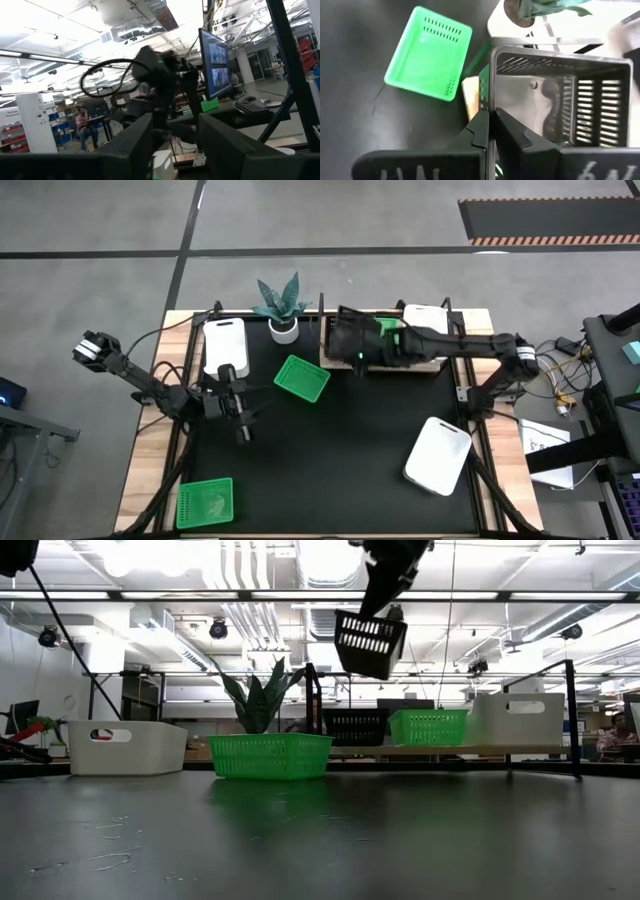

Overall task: Stack baskets on shelf by color
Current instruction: Stack the black bin on the black bin on the shelf, then stack the left white bin on the white bin on the shelf

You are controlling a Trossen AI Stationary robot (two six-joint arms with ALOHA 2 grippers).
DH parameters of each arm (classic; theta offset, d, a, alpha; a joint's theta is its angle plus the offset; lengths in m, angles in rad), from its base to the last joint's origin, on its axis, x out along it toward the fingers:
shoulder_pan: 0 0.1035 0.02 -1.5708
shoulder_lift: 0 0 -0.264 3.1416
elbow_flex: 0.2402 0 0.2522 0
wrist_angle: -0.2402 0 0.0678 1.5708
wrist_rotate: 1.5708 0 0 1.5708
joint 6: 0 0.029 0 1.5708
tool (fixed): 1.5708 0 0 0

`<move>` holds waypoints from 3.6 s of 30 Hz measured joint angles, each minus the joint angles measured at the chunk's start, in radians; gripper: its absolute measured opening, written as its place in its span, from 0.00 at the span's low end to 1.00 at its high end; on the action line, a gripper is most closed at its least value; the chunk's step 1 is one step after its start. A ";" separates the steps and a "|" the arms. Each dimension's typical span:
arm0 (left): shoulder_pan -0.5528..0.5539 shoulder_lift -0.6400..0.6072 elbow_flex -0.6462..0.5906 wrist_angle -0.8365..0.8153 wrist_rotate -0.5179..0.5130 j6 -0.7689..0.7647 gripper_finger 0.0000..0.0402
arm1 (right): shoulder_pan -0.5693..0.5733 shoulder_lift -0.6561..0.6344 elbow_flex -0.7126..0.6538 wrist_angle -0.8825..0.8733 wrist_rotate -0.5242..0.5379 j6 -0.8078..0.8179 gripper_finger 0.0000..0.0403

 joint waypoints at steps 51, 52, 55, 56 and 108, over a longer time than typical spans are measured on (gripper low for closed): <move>0.000 -0.001 0.000 -0.007 0.002 0.000 0.36 | -0.179 0.198 -0.004 0.076 -0.115 -0.218 0.07; 0.000 -0.001 0.000 -0.007 0.002 0.000 0.36 | -0.179 0.198 -0.005 0.076 -0.115 -0.214 0.09; -0.001 -0.001 0.000 -0.007 0.002 0.000 0.36 | -0.179 0.198 -0.004 0.077 -0.112 -0.208 0.16; -0.001 -0.001 0.000 -0.007 0.002 0.000 0.36 | -0.179 0.198 -0.004 0.077 -0.112 -0.209 0.18; 0.021 0.030 0.052 -0.826 -0.038 -0.977 0.36 | 0.449 -0.311 -0.632 0.610 0.120 0.067 0.02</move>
